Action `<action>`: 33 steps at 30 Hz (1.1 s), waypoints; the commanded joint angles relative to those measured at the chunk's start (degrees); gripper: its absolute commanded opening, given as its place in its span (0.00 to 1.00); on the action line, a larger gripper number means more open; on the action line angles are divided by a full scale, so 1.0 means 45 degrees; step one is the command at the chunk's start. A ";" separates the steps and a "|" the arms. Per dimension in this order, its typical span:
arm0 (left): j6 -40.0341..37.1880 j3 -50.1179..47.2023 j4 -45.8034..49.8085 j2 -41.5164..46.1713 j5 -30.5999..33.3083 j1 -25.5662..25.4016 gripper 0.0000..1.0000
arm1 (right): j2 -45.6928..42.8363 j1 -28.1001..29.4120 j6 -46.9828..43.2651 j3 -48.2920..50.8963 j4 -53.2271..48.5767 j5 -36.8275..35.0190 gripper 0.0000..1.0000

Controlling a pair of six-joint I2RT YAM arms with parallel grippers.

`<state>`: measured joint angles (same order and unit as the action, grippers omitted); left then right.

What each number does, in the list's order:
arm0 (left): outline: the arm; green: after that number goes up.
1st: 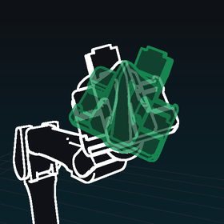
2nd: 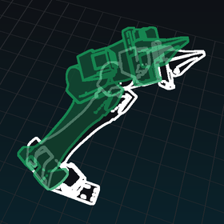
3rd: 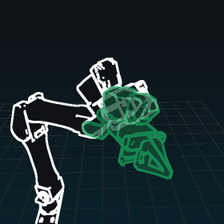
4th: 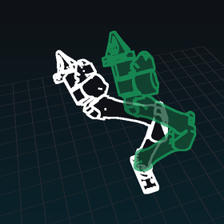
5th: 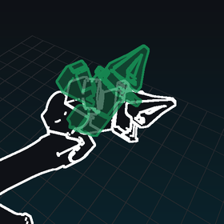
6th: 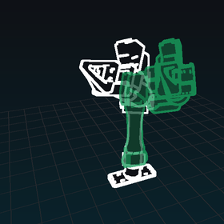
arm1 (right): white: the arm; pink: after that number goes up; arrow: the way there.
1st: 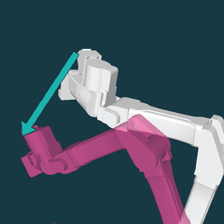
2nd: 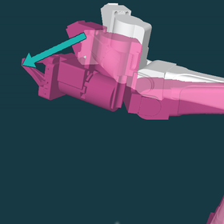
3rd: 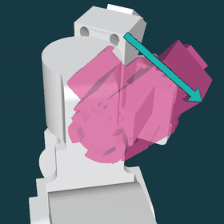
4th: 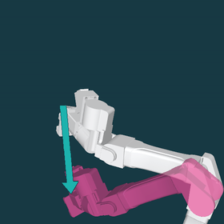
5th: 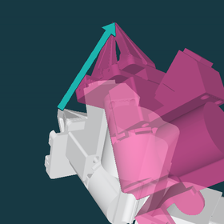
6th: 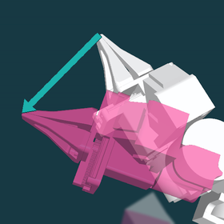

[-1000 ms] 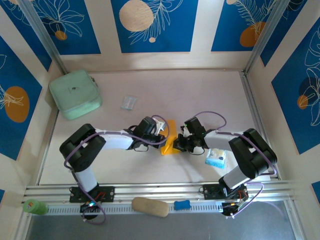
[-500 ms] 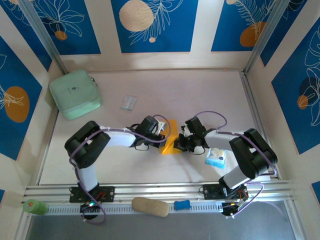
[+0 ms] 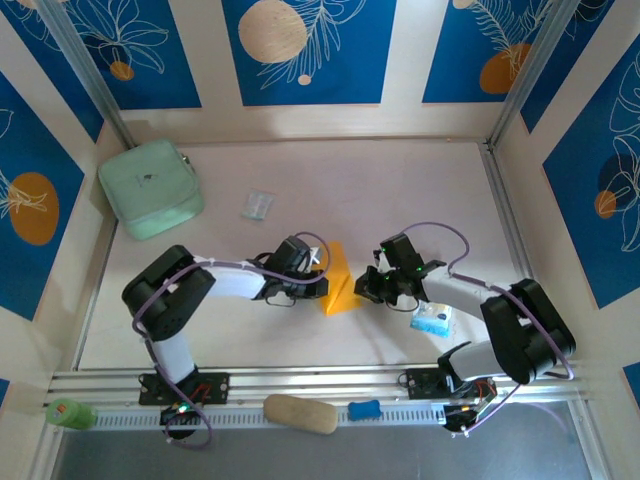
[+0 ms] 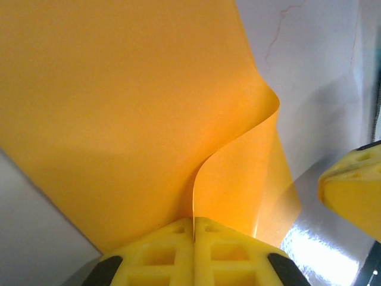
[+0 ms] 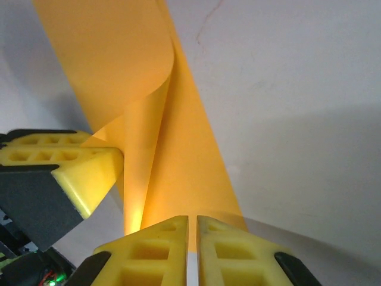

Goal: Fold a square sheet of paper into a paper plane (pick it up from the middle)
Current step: Fold the triangle a second time at the center of the table.

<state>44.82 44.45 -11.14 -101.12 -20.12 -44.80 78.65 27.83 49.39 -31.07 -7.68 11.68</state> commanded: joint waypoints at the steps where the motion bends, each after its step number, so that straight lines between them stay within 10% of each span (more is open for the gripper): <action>1: 0.0958 -0.0586 0.0434 0.0332 0.0347 -0.0034 0.00 | 0.0067 -0.0014 0.0544 0.0290 0.0591 0.0680 0.12; 33: -0.0701 -0.0331 0.1081 0.1055 0.1677 -0.0056 0.00 | 0.2908 0.0533 0.0465 -0.0361 0.0696 0.0197 0.07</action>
<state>42.98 42.41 -9.26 -96.75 -14.90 -44.91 90.15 29.67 51.48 -34.22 -0.56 15.00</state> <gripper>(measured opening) 0.041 0.067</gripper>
